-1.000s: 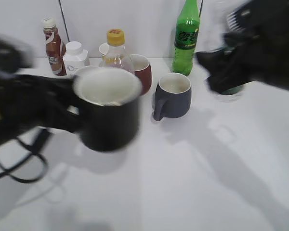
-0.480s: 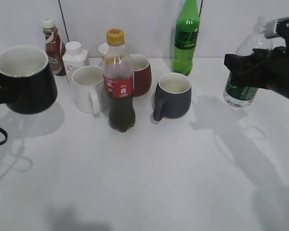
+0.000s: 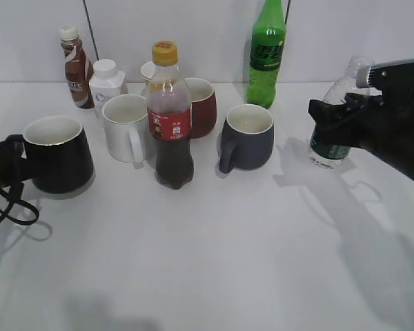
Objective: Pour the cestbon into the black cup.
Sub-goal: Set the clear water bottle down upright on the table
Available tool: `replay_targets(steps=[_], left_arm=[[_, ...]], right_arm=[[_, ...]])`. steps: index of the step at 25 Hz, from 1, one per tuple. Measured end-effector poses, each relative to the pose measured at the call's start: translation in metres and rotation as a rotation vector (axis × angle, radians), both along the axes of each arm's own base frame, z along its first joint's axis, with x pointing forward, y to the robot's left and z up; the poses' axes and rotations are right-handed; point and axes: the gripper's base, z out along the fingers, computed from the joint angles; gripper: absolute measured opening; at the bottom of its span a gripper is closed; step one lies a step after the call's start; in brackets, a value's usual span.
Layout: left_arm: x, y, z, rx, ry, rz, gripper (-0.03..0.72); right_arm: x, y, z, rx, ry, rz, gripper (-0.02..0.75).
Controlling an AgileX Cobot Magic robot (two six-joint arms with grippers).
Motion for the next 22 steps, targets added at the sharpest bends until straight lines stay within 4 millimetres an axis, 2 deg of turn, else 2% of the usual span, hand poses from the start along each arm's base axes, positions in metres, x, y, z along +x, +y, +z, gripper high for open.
replay_targets(steps=[6,14,22], left_arm=[[0.017,-0.001,-0.012,-0.031,-0.001,-0.052,0.043],[0.018,-0.003,-0.023,-0.034,-0.003,-0.073,0.042],[0.013,-0.002,-0.027,-0.039,0.005,-0.080,0.138]], right_arm=[[0.002,0.000,-0.017,0.003,0.024,-0.007,0.498],[0.003,0.000,-0.033,0.002,0.053,-0.012,0.498],[0.002,0.000,-0.040,0.004,0.060,-0.011,0.498]])
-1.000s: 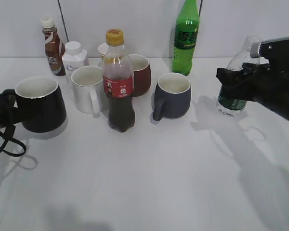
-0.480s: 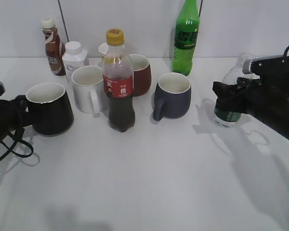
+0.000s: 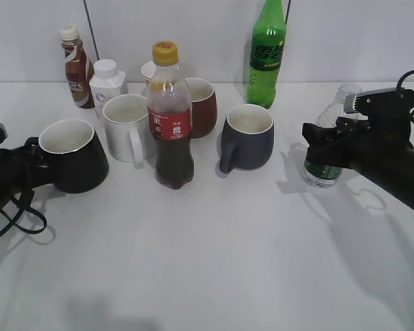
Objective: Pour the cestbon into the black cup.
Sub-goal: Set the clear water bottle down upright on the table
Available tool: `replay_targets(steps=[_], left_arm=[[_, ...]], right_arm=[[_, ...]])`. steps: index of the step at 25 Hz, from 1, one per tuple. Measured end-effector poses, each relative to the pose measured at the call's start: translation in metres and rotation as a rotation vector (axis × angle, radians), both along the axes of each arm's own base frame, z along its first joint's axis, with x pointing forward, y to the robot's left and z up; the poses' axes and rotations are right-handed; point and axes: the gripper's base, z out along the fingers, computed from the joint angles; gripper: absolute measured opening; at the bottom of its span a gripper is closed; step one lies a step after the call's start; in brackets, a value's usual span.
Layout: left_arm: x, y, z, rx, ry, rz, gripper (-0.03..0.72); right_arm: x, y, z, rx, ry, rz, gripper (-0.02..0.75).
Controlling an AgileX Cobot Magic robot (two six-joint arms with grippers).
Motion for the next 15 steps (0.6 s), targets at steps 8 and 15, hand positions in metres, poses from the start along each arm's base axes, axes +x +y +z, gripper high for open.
replay_targets(steps=[8,15], left_arm=[[-0.023,0.003,-0.004,0.010,0.062,-0.011,0.204],[-0.040,0.003,0.012,0.008,0.047,-0.035,0.249]], right_arm=[[0.000,0.000,0.002,0.010,-0.022,0.000,0.498],[-0.002,0.003,-0.003,0.008,0.001,0.033,0.498]])
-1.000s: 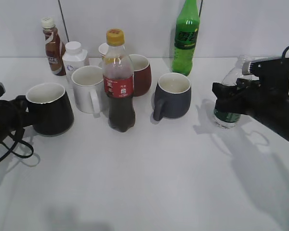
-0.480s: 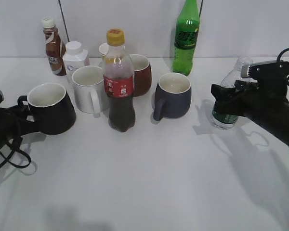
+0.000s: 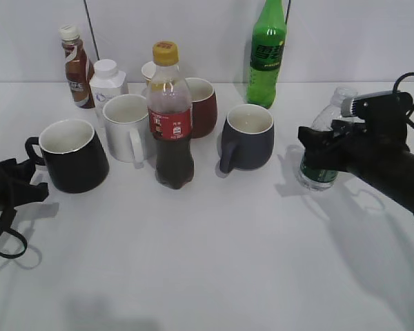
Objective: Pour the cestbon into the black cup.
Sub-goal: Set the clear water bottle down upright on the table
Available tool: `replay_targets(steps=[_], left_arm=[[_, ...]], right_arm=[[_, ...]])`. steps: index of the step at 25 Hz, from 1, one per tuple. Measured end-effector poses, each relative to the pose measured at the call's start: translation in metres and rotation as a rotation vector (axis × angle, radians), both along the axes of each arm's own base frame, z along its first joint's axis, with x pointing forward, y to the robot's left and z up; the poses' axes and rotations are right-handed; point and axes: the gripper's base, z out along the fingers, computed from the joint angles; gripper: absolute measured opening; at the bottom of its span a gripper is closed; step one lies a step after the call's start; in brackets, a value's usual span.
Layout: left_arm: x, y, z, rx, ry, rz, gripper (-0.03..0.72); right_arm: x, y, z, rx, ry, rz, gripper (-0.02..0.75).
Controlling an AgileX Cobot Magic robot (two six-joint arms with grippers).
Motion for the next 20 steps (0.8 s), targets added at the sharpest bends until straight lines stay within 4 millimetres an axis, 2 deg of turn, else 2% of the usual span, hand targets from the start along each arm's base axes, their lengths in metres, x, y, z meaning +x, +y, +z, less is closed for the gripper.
replay_targets(steps=[7,13,16,19,20], left_arm=[[-0.003,-0.005,0.017,-0.007,-0.056,-0.061,0.249],[-0.002,-0.006,0.037,-0.016,-0.127,-0.070,0.249],[-0.003,-0.005,0.054,-0.024,-0.169,-0.061,0.249],[-0.007,-0.004,0.073,-0.030,-0.181,-0.057,0.249],[-0.009,-0.004,0.080,-0.031,-0.177,-0.057,0.249]], right_arm=[[-0.003,0.003,-0.003,-0.018,0.022,0.045,0.499],[-0.003,0.003,-0.002,-0.037,0.009,0.051,0.601],[-0.003,0.003,0.010,-0.033,-0.029,0.047,0.622],[0.000,0.003,0.036,-0.029,-0.089,0.042,0.626],[0.001,0.003,0.051,-0.031,-0.114,0.039,0.626]])
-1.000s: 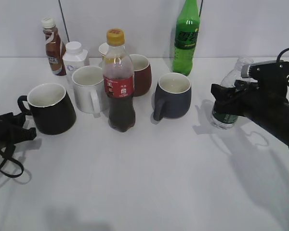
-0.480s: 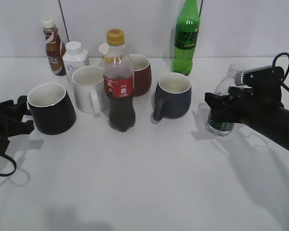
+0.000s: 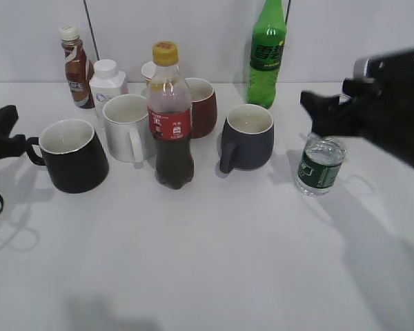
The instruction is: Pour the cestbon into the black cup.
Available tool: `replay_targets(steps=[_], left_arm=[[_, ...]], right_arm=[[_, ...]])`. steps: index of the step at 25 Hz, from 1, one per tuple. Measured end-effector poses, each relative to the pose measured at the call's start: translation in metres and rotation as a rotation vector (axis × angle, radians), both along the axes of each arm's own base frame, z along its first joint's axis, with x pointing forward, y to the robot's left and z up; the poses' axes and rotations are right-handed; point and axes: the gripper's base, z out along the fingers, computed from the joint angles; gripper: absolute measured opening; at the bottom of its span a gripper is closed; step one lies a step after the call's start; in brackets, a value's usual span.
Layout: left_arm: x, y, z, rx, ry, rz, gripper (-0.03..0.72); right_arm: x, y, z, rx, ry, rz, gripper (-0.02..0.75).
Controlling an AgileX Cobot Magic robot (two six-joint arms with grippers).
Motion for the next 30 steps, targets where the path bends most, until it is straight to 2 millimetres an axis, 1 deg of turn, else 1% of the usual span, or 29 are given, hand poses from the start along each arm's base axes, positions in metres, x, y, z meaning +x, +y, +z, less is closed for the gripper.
replay_targets(steps=[2,3,4,5,6,7,8,9,10,11,12,13,14,16,18,20,22,25,27,30], left_arm=[[-0.006,0.001,0.013,-0.003,0.015,0.002,0.249],[-0.010,0.002,0.021,-0.005,0.029,0.003,0.249],[-0.015,0.002,0.026,-0.005,0.061,0.003,0.249],[-0.019,0.003,0.037,-0.010,0.068,0.003,0.249],[-0.025,0.004,0.046,-0.011,0.093,0.000,0.249],[-0.031,0.004,0.057,-0.012,0.114,-0.004,0.250],[-0.036,0.005,0.068,-0.013,0.124,-0.008,0.253],[-0.043,0.005,0.081,-0.015,0.137,-0.013,0.260],[-0.052,0.006,0.093,-0.015,0.148,-0.018,0.274],[-0.059,0.007,0.104,-0.014,0.157,-0.024,0.288],[-0.069,0.008,0.118,-0.016,0.133,-0.028,0.309],[-0.081,0.010,0.130,-0.012,0.112,-0.034,0.329],[-0.097,0.012,0.143,-0.016,0.077,-0.037,0.348],[-0.119,0.015,0.160,-0.014,0.052,-0.043,0.375],[-0.141,0.019,0.166,-0.005,0.092,-0.048,0.395],[-0.164,0.022,0.171,0.003,0.131,-0.053,0.423],[-0.184,0.025,0.168,0.015,0.196,-0.058,0.458],[-0.210,0.029,0.158,0.035,0.305,-0.062,0.504],[-0.223,0.031,0.150,0.046,0.375,-0.065,0.515],[-0.239,0.034,0.144,0.038,0.419,-0.052,0.519]], right_arm=[[0.000,-0.001,0.021,-0.010,-0.018,-0.007,0.626],[-0.002,-0.002,0.038,-0.017,-0.033,-0.013,0.626],[-0.004,-0.003,0.050,-0.021,-0.044,-0.018,0.626],[-0.007,-0.004,0.065,-0.025,-0.061,-0.024,0.626],[-0.011,-0.006,0.076,-0.035,-0.058,-0.032,0.626],[-0.017,-0.008,0.094,-0.042,-0.069,-0.042,0.626],[-0.022,-0.011,0.105,-0.051,-0.066,-0.051,0.626],[-0.030,-0.013,0.117,-0.062,-0.058,-0.062,0.626],[-0.036,-0.016,0.125,-0.076,-0.037,-0.073,0.626],[-0.047,-0.019,0.137,-0.080,-0.044,-0.083,0.626],[-0.055,-0.022,0.143,-0.091,-0.022,-0.093,0.626],[-0.063,-0.025,0.149,-0.101,0.002,-0.104,0.626],[-0.077,-0.028,0.158,-0.104,0.008,-0.113,0.626],[-0.100,-0.034,0.170,-0.112,0.039,-0.130,0.626],[-0.126,-0.041,0.180,-0.124,0.067,-0.143,0.624],[-0.159,-0.051,0.189,-0.127,0.096,-0.168,0.624],[-0.185,-0.060,0.190,-0.139,0.151,-0.192,0.624],[-0.228,-0.075,0.183,-0.160,0.266,-0.229,0.619],[-0.253,-0.082,0.176,-0.172,0.332,-0.238,0.616],[-0.283,-0.090,0.170,-0.166,0.354,-0.239,0.611]])
